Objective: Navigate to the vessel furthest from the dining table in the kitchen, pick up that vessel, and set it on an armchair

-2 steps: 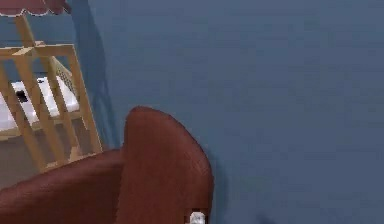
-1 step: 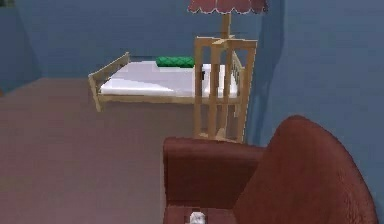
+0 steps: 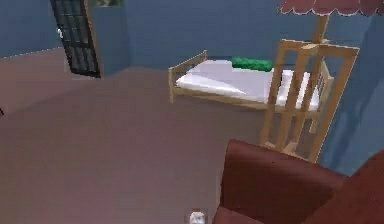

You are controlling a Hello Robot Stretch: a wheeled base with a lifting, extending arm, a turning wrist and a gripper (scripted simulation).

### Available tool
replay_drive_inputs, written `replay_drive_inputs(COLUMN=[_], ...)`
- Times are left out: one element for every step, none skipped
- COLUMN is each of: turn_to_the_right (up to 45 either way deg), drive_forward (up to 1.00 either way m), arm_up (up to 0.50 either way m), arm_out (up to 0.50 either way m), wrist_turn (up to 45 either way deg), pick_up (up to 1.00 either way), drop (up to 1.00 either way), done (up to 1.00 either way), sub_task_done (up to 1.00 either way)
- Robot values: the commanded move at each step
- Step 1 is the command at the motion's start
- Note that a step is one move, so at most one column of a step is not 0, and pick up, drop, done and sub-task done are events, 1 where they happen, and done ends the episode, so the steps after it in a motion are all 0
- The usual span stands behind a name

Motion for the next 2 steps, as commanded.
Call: replay_drive_inputs(turn_to_the_right=[45.0, 12.0], drive_forward=[0.0, 0.0], arm_up=[0.0, 0.0], arm_out=[0.0, 0.0], wrist_turn=[0.0, 0.0], pick_up=[0.0, 0.0], drop=[0.0, 0.0], done=[0.0, 0.0], sub_task_done=[0.0, 0.0])
